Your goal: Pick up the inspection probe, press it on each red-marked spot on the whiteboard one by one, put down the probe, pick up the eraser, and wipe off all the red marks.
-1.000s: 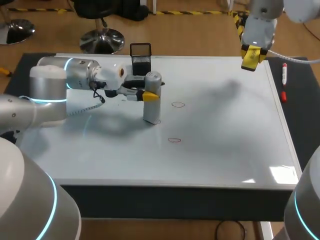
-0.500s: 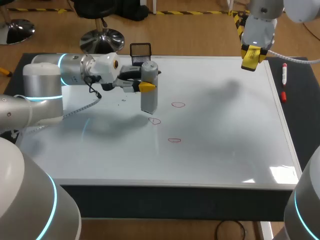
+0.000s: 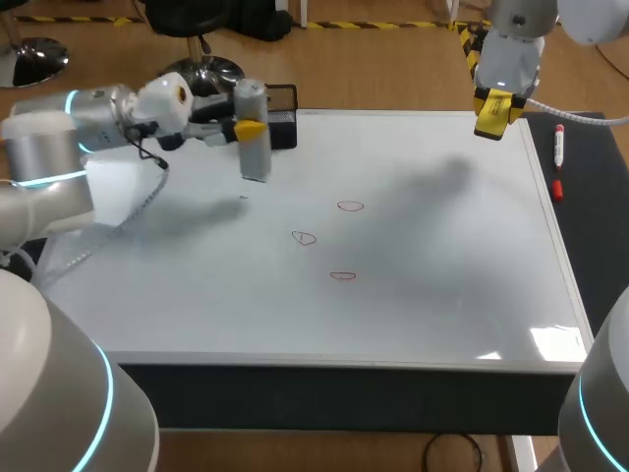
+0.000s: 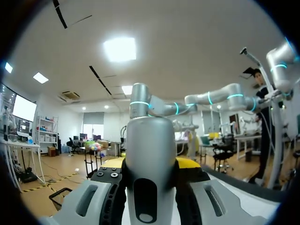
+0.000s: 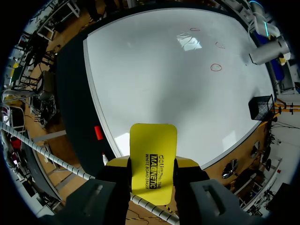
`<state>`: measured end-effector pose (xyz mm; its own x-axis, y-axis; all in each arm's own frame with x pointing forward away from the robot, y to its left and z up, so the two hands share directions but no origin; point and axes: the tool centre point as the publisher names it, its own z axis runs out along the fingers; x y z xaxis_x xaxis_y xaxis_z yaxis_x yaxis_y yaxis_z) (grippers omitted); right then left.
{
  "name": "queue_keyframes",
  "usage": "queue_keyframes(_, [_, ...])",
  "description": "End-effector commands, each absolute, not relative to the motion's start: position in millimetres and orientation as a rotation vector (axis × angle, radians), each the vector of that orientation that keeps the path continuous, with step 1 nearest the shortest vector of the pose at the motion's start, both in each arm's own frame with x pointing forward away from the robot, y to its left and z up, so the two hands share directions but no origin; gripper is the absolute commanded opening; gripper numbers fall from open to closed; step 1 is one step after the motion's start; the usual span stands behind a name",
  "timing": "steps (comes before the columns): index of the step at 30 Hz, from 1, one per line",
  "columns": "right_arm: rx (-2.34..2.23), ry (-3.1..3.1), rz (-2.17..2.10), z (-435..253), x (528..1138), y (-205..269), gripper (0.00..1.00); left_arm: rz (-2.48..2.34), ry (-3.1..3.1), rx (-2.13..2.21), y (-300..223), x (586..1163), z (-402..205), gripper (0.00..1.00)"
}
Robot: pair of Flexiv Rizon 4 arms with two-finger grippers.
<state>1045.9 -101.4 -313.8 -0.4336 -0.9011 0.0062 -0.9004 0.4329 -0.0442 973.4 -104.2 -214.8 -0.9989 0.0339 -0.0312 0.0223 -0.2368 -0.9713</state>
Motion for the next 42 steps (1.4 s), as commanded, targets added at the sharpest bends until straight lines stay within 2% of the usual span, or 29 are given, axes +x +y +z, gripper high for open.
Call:
queue_keyframes(1, [-1.665,2.642,-0.067,-312.5,1045.4,-102.5,0.0,2.463,-1.979,-0.04,-85.7,980.0,-206.2,0.0])
queue_keyframes(22, [-1.665,2.642,-0.067,-312.5,1045.4,-102.5,0.0,2.552,-2.048,0.156,0.4,1055.2,-203.8,0.0])
queue_keyframes(42, [-1.665,2.642,-0.067,-312.5,1045.4,-102.5,0.0,2.576,-2.031,0.221,15.4,1057.9,-213.3,0.0])
